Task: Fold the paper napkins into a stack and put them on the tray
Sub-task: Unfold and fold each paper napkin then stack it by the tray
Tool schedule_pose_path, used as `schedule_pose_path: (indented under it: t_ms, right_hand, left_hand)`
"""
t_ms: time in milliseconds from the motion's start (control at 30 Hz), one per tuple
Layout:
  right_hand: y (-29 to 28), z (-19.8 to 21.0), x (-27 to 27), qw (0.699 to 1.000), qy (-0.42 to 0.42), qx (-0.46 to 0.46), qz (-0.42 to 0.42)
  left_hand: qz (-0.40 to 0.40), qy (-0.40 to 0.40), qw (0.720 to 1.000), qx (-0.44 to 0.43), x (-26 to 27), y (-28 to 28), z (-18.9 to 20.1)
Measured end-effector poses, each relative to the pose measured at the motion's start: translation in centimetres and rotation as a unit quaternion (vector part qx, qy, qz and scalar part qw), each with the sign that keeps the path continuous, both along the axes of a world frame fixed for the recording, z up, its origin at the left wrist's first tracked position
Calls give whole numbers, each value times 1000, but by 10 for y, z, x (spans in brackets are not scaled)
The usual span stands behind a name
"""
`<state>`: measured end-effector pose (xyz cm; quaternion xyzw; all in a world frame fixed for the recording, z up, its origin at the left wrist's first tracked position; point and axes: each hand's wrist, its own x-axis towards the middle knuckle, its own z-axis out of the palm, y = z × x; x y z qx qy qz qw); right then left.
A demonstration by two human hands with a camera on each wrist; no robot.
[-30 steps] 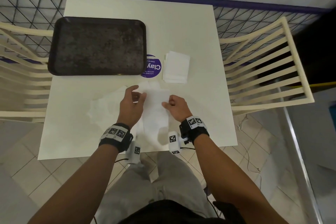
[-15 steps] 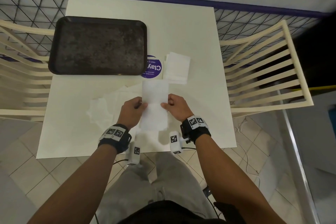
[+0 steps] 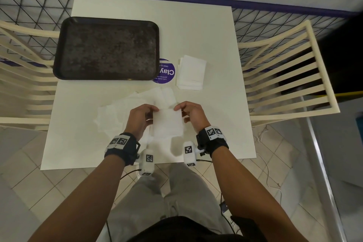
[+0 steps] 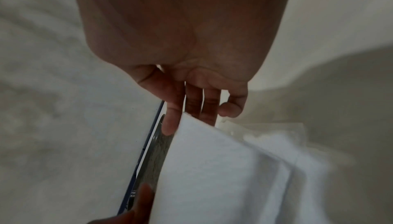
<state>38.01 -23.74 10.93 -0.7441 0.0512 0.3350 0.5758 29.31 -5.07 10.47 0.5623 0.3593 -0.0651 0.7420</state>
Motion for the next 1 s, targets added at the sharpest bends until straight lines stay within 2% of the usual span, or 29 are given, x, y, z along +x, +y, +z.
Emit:
schedule_pose_path:
  t_ms: [100,233,367,533,733,867,1000]
  right_hand:
    - [0,-2,-1,1000,-18,-4,2]
    - [2,-5,-1,997,-64,-41,23]
    - [12,2,-2,986,-119,-76,85]
    - [24,2,-7,968,-193,-91,134]
    - [23,0,-7,967,-187,-107,135]
    - [11,-2,2,977,-162,-98,97]
    - [8,-2,7,983,-146,-88,74]
  left_hand:
    - [-3,-6,1000,26,-2,0,-5]
    - [-50,-22,990,131,-4,2,-15]
    - [-94,-40,971,218,-4,0,-11]
    - [-116,-68,952,274,-4,-5,-2]
    - [-108,-58,939,321,-3,-6,-4]
    - [-69,-67,941,325,-4,-3,-6]
    - [-71,-60,936,340,-2,-2,-8]
